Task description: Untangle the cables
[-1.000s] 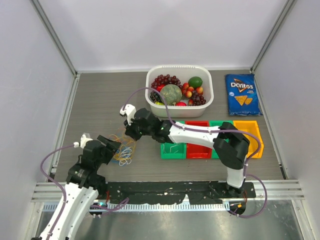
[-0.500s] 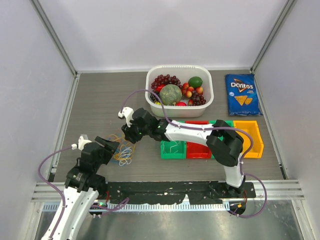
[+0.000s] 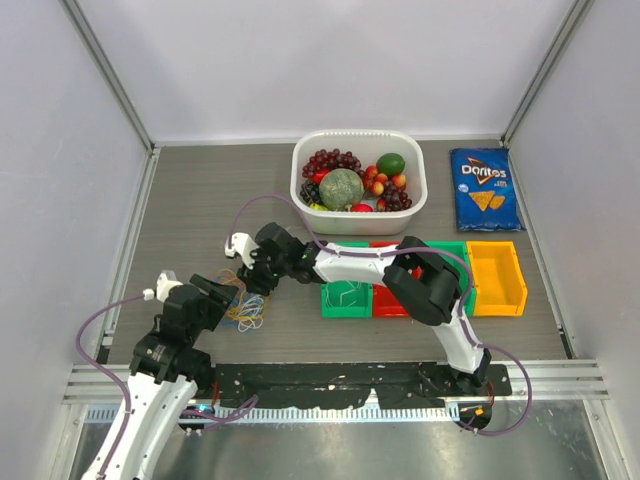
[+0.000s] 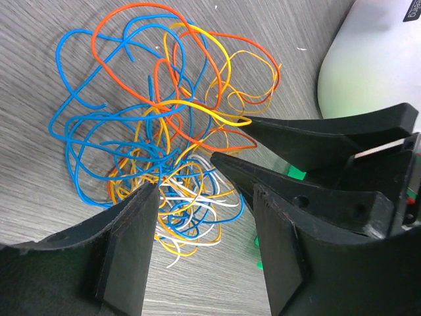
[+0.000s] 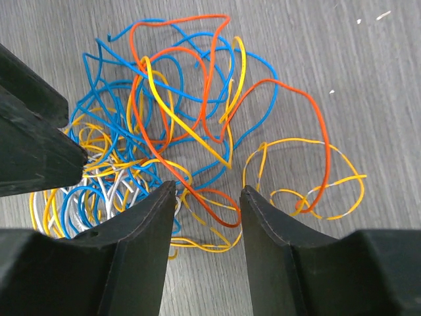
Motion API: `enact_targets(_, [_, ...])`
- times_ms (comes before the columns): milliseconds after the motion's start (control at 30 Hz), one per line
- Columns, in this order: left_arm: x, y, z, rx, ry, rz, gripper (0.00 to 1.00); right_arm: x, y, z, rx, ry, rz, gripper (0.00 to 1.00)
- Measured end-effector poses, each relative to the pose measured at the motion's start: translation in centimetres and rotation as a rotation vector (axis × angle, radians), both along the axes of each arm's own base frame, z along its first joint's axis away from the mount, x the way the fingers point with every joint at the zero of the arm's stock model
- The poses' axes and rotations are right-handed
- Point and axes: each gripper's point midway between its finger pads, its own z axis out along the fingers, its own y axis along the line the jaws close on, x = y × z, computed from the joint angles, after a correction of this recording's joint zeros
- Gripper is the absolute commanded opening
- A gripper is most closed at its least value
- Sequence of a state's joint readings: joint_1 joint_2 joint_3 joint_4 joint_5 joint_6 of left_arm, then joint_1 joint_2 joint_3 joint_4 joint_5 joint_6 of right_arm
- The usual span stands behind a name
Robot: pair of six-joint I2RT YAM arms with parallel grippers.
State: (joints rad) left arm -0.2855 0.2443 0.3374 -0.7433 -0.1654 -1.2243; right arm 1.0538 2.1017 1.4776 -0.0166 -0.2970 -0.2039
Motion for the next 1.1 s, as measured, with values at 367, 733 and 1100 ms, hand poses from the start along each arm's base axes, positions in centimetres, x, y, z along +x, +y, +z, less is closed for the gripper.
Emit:
enact_targets(367, [0.0, 0.0, -0.3, 0.002, 0.018, 0.002, 0.61, 0.8, 0.1, -0.1, -0.003, -0.013, -0.040, 0.01])
enact_targets(733, [0.8, -0.1, -2.6, 0.028, 0.141, 0.024, 0.48, -0.4, -0.9, 7.3, 0.149, 0.060, -0.139, 0.01])
enact_targets(1100, [2.2, -0.1, -6.0, 0.062, 0.241, 0.054, 0.48, -2.9, -0.4, 15.5, 0.322, 0.225, -0.139, 0.01])
